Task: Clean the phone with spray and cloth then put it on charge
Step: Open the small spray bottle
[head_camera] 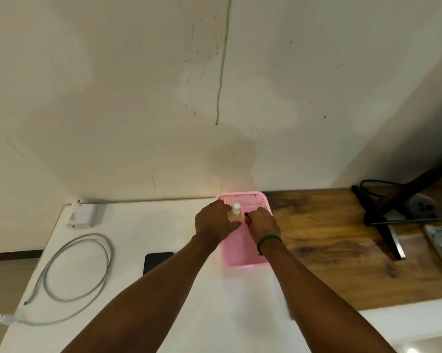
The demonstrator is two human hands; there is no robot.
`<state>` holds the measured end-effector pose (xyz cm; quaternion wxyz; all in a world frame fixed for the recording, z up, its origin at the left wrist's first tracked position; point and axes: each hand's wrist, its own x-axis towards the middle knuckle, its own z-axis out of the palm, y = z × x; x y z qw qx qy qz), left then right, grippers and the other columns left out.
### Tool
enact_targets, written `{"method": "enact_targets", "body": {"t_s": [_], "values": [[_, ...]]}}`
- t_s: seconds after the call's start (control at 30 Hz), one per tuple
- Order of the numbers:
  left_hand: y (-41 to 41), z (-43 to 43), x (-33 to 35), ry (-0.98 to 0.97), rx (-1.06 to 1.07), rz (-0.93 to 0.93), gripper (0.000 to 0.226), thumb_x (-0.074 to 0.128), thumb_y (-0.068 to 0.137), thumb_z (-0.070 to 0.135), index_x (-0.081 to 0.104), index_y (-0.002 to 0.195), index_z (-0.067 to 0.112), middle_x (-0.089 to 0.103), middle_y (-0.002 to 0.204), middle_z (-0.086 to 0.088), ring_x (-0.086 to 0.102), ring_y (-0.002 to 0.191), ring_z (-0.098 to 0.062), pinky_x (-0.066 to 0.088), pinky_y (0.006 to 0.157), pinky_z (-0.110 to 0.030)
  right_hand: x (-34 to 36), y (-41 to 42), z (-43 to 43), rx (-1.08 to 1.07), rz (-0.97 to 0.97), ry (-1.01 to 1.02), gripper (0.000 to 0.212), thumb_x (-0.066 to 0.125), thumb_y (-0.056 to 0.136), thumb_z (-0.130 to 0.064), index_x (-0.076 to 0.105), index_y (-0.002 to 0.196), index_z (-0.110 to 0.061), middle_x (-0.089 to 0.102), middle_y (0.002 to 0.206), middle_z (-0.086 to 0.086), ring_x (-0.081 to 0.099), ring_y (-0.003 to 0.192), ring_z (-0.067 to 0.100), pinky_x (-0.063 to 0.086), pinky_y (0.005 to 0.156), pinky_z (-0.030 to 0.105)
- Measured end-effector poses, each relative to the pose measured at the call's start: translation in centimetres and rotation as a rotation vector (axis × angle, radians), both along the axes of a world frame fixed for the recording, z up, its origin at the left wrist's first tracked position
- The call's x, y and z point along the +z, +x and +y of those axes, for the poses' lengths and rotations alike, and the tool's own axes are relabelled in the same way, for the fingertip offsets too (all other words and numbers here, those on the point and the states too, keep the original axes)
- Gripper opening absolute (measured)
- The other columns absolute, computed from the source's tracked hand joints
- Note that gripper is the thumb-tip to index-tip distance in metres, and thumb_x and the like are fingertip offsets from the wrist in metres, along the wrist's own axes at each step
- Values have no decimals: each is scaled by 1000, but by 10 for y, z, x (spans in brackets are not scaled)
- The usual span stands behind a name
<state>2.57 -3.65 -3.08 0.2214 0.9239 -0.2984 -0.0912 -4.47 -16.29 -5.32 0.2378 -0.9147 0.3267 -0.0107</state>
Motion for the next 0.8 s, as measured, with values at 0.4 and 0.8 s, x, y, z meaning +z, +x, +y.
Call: {"method": "enact_targets", "body": {"t_s": [0.4,0.8], "values": [[-40,41,74,-105,-17,-163,38,64,76,57,66,101,28,59,95,8,59,89,-14,32,65,-22,67,-33,28,28,-199,-112,20,49,91,-14,69,92,-19,67,91,3,62,75,17,55,71,32],[-126,119,72,-83,42,-79,40,69,74,56,67,102,28,64,96,7,59,92,-13,36,67,-25,72,-121,83,52,-227,-102,26,44,95,-20,69,95,-16,63,90,5,62,78,21,54,70,33]]}}
